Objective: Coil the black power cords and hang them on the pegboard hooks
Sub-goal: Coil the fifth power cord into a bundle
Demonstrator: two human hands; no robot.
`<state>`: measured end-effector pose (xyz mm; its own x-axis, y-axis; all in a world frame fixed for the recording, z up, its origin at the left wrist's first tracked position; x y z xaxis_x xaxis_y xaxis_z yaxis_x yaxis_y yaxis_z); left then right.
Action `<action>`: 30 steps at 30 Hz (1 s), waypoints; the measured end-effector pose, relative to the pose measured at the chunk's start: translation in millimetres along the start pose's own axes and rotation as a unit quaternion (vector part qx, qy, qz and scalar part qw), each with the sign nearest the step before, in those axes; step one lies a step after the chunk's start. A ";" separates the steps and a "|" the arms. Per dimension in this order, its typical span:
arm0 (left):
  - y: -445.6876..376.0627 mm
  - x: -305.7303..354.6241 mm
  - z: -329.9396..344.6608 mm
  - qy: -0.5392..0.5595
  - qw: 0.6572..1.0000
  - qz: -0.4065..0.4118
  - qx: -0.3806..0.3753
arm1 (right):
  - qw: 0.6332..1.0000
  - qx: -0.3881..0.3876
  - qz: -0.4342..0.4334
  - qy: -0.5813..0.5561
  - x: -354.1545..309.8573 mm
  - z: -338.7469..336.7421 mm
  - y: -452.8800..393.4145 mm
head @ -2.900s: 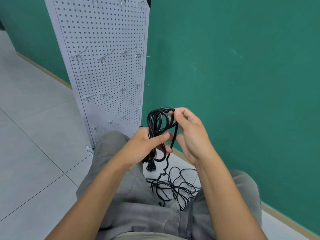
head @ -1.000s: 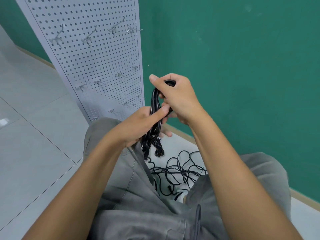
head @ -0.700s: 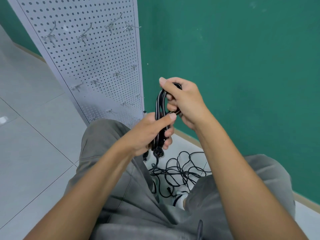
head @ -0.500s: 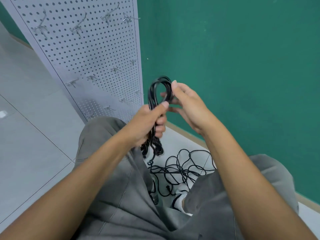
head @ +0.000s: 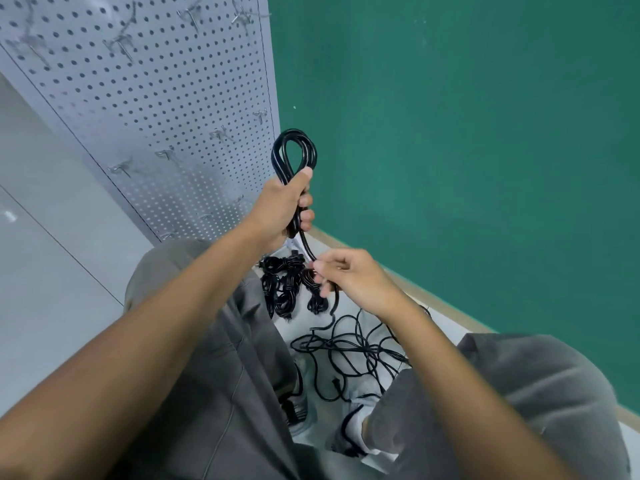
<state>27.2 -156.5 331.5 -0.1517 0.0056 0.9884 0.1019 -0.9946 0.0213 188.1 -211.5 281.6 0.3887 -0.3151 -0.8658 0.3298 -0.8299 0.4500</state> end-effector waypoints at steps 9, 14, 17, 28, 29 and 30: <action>-15.7 -58.9 -13.3 -0.002 0.996 -0.083 0.020 | 0.996 0.063 -0.025 0.056 -9.7 -19.2 -2.0; -24.7 -59.7 -16.2 -0.032 0.995 -0.072 -0.060 | 0.993 0.084 -0.061 0.058 -40.5 -21.0 -17.9; -29.8 -51.5 -15.8 -0.042 0.994 -0.043 -0.093 | 0.987 0.135 -0.072 0.051 -60.5 -27.4 -36.3; -29.6 -47.9 -13.4 0.024 0.987 -0.036 -0.156 | 0.969 0.223 -0.052 0.095 -82.4 -34.2 -77.8; -31.0 -48.4 -13.9 0.035 0.986 -0.042 -0.157 | 0.971 0.217 -0.050 0.086 -81.9 -33.7 -78.6; -32.2 -49.1 -13.7 0.051 0.984 -0.051 -0.161 | 0.974 0.210 -0.051 0.073 -82.0 -33.0 -78.3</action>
<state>17.8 -126.1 280.3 -0.2440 0.1129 0.9632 -0.2330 -0.9709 0.0548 158.8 -105.5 324.6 0.5003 -0.1781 -0.8474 0.0046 -0.9781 0.2082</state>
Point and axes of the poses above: each hand's wrist, its own y-axis away from the middle knuckle, its own z-axis out of the palm, x = y × z, the point moved 2 cm from there along -y, towards the middle knuckle, and after that the axes turned 14 degrees about z, right-handed, at the moved point
